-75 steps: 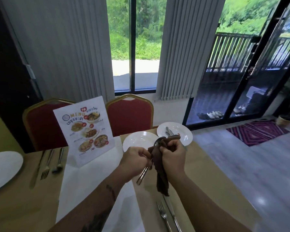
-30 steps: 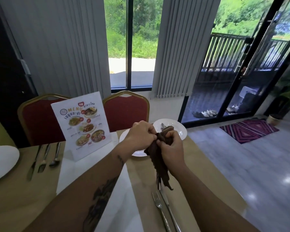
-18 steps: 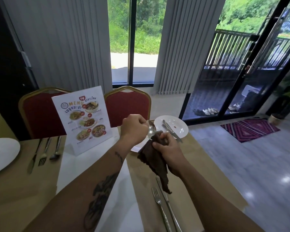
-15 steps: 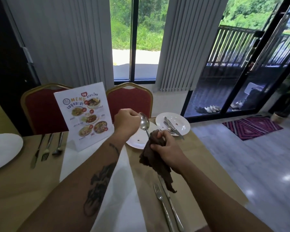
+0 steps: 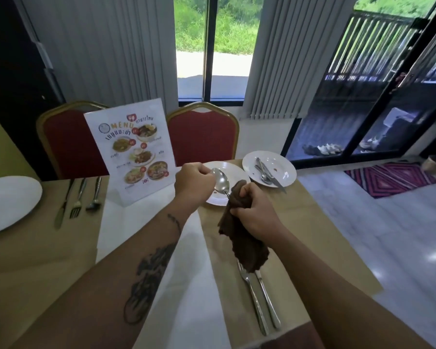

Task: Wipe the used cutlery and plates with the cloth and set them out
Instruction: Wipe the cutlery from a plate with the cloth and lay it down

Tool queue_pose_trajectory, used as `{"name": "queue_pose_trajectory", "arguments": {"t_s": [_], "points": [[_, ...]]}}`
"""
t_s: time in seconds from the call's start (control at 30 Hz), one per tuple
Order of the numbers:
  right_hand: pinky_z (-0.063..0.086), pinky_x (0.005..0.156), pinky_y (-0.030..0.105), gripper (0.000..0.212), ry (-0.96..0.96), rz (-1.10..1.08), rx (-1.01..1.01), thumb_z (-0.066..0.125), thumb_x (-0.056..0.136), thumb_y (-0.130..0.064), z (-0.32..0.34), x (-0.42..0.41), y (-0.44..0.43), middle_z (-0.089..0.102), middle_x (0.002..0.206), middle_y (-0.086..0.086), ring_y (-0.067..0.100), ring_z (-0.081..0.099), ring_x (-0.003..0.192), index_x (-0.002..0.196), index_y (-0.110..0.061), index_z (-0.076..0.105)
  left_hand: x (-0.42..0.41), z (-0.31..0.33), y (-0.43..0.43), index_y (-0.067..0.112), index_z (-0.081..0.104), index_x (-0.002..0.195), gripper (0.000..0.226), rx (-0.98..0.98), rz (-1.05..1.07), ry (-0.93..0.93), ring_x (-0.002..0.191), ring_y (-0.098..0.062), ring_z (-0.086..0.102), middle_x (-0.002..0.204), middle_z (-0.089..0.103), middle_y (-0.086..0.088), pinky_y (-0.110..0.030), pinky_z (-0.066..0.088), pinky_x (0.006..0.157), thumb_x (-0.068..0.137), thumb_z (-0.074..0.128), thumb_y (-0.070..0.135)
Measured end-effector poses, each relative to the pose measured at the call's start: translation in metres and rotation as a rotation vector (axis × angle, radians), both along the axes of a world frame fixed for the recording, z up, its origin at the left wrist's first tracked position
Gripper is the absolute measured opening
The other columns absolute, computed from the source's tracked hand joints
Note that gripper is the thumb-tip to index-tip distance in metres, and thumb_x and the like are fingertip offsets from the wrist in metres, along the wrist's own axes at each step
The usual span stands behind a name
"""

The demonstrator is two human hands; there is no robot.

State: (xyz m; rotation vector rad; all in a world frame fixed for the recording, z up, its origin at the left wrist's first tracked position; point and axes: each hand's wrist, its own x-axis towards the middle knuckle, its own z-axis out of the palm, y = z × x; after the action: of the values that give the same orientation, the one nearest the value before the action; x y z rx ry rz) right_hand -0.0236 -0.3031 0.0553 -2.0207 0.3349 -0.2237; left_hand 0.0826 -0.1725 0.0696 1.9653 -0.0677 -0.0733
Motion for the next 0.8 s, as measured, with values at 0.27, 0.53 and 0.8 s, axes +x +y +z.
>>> {"name": "queue_pose_trajectory", "arguments": {"t_s": [0.27,0.53,0.8], "points": [[0.044,0.069,0.034,0.035,0.155,0.147,-0.188,0.065,0.075,0.004,-0.033,-0.028,-0.017,0.054,0.08,-0.006,0.015,0.046,0.076,0.082,-0.022,0.042,0.008,-0.018,0.018,0.019,0.066,0.066,0.014,-0.043,0.143,0.089,0.075,-0.026,0.072,0.076,0.069,-0.001,-0.046,0.063,0.071,0.074,0.057,0.012],[0.042,0.069,0.036,0.037,0.287,-0.122,-0.142,0.069,0.073,0.002,-0.06,-0.063,-0.079,0.054,0.077,-0.003,0.02,0.049,0.076,0.075,-0.022,0.042,0.003,-0.053,0.03,0.017,0.07,0.071,0.013,0.093,0.01,0.152,0.068,-0.023,0.072,0.071,0.071,-0.007,-0.044,0.063,0.074,0.083,0.068,0.012],[0.044,0.072,0.037,0.033,0.345,-0.174,-0.058,0.072,0.073,-0.004,-0.075,-0.075,-0.087,0.057,0.082,0.001,0.022,0.052,0.078,0.076,-0.023,0.045,-0.05,-0.12,0.009,0.021,0.07,0.067,0.011,0.23,-0.225,0.281,0.073,-0.024,0.072,0.073,0.072,-0.003,-0.041,0.062,0.077,0.076,0.069,0.015]]}}
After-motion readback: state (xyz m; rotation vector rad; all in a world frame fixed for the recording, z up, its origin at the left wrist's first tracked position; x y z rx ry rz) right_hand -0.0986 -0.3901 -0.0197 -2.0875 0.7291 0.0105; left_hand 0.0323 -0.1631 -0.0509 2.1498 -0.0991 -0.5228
